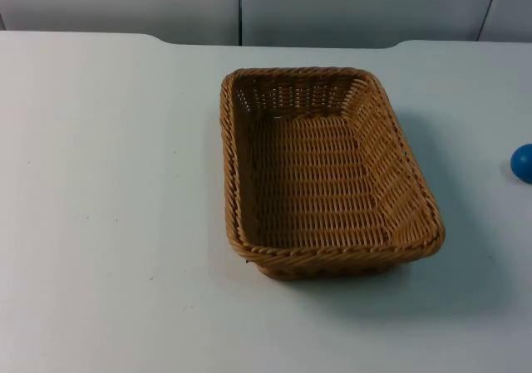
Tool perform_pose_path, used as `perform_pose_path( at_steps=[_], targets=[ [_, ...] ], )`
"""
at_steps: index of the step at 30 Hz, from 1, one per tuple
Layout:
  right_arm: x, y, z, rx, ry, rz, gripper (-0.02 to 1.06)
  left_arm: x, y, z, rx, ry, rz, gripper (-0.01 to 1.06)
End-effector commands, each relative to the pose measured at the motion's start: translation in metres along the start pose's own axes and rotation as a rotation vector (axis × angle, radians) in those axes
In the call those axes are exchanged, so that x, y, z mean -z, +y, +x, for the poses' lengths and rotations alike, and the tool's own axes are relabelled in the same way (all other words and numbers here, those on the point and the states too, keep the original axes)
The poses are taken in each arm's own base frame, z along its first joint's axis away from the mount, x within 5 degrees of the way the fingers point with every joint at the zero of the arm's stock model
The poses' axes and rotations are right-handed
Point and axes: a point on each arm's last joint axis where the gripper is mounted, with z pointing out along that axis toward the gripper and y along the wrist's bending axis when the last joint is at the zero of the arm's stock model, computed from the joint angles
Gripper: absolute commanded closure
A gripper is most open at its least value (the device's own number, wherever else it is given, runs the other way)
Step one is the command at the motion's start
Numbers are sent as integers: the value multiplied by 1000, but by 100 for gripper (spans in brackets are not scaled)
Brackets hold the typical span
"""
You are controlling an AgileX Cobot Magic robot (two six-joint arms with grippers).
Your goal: Pick up the basket with the left hand and place the ball into the basket with the right hand.
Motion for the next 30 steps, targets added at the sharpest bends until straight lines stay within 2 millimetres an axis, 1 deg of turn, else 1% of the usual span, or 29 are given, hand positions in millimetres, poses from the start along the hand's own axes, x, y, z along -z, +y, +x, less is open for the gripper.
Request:
perform_pose_path(
  at_steps=[1, 2, 3, 6, 7, 8, 13, 14, 17, 18, 19, 21, 23, 24, 25, 26, 27, 29, 30],
  targets=[
    [-1, 0, 0, 2, -6, 9, 0, -11, 3, -6, 6, -11, 20, 6],
    [-1, 0, 0, 2, -6, 9, 0, -21, 5, -9, 23, 5, 34, 6],
    [-1, 0, 0, 2, -6, 9, 0, -21, 5, -9, 23, 5, 34, 6],
    [-1, 0, 0, 2, -6, 9, 0, -50, 14, -11, 105, 50, 56, 6],
    [-1, 0, 0, 2, -6, 9, 0, -64, 18, -10, 108, 81, 74, 6],
    [-1, 0, 0, 2, -6, 9, 0, -64, 18, -10, 108, 81, 74, 6],
    [-1, 0, 0, 2, -6, 9, 0, -104, 32, -5, 131, 124, 94, 6],
    [-1, 0, 0, 2, -6, 9, 0, -104, 32, -5, 131, 124, 94, 6],
    [-1, 0, 0, 2, -6, 9, 0, -129, 37, -2, 174, 131, 135, 6],
    [-1, 0, 0, 2, -6, 9, 0, -136, 39, -2, 177, 132, 149, 6],
    [-1, 0, 0, 2, -6, 9, 0, -136, 39, -2, 177, 132, 149, 6],
    [-1, 0, 0, 2, -6, 9, 0, -153, 43, -1, 195, 169, 177, 6],
    [-1, 0, 0, 2, -6, 9, 0, -173, 48, -6, 206, 209, 204, 6],
    [-1, 0, 0, 2, -6, 9, 0, -173, 48, -6, 206, 209, 204, 6],
    [-1, 0, 0, 2, -6, 9, 0, -182, 50, -6, 214, 229, 213, 6],
    [-1, 0, 0, 2, -6, 9, 0, -187, 51, -7, 216, 237, 220, 6],
    [-1, 0, 0, 2, -6, 9, 0, -198, 54, -10, 231, 256, 242, 6],
    [-1, 0, 0, 2, -6, 9, 0, -216, 58, -10, 250, 290, 272, 6],
    [-1, 0, 0, 2, -6, 9, 0, -216, 58, -10, 250, 290, 272, 6]
  ],
)
